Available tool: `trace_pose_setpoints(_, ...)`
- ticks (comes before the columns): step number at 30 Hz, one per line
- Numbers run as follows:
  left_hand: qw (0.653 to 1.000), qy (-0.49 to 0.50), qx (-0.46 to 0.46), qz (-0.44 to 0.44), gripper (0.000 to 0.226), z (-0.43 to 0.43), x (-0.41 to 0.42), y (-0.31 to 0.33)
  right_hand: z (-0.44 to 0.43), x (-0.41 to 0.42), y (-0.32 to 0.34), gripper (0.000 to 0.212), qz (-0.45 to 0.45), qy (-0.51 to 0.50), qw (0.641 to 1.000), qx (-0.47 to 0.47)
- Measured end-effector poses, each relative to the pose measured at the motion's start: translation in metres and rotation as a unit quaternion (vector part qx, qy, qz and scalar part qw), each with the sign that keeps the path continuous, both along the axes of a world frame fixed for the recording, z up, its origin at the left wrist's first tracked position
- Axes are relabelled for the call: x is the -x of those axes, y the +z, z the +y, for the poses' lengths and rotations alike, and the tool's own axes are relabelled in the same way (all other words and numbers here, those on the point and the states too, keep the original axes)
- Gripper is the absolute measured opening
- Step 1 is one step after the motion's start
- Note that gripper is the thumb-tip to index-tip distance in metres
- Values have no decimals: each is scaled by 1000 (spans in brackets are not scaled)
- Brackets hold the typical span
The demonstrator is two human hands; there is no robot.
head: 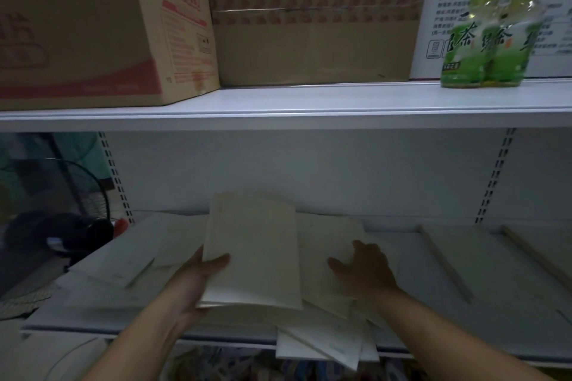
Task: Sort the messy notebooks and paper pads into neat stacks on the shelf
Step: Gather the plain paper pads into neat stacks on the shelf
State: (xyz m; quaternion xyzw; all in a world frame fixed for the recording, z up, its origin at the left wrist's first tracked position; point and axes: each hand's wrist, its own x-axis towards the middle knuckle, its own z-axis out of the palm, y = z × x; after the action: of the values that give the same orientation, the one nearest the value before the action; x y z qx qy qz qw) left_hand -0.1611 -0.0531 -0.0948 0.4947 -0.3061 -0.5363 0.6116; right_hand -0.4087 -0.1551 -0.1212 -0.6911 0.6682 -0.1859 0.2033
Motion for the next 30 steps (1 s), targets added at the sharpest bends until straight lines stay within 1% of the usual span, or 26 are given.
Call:
trace_pose_setpoints(2,1000,8,1,6,22,3,-7,0,-2,3,-5,91,28,-13,998,-55)
trace_pose_setpoints(4,1000,11,7,6,20,4,-11,2,-4,4,-6,107,-8,-29,994,-109)
trace_pose_setpoints(6,1000,13,10,6,19,5,-14,4,-7,10,-6,111,-66,-36,989,-127)
trace_pose_setpoints(9,1000,7,12,-8,22,4,-19,4,-11,25,-3,99,-137,-42,982,-122)
trace_pose_setpoints(12,999,-6,26,-42,28,-2,-20,5,-9,47,5,85,-226,-32,965,-129)
trace_pose_setpoints(13,998,-10,32,-56,28,-5,-17,5,-4,55,11,74,-247,-38,961,-120)
trace_pose_setpoints(15,996,-17,47,-68,29,-16,-7,5,5,70,26,43,-312,-51,946,-72)
trace_pose_setpoints(16,996,-22,55,-67,31,-22,0,6,10,77,34,35,-363,-60,929,-48)
trace_pose_setpoints(18,996,-33,62,-59,33,-38,18,6,20,89,47,29,-467,-73,881,-16)
trace_pose_setpoints(20,994,-57,66,-58,32,-51,43,9,29,99,52,26,-538,-75,840,-2)
trace_pose_setpoints(21,993,-69,69,-59,30,-57,58,12,31,104,51,26,-547,-80,834,4)
trace_pose_setpoints(22,992,-82,71,-57,28,-62,74,15,34,109,48,28,-538,-90,838,6)
trace_pose_setpoints(25,987,-135,62,-53,23,-64,130,17,43,124,34,39,-483,-116,868,-8)
trace_pose_setpoints(27,983,-157,52,-82,23,-59,168,11,47,139,21,44,-488,-124,863,-39)
trace_pose_setpoints(29,977,-173,47,-111,24,-53,204,3,52,158,16,43,-494,-121,859,-52)
trace_pose_setpoints(30,976,-181,42,-112,25,-50,221,-2,55,171,15,41,-494,-117,860,-53)
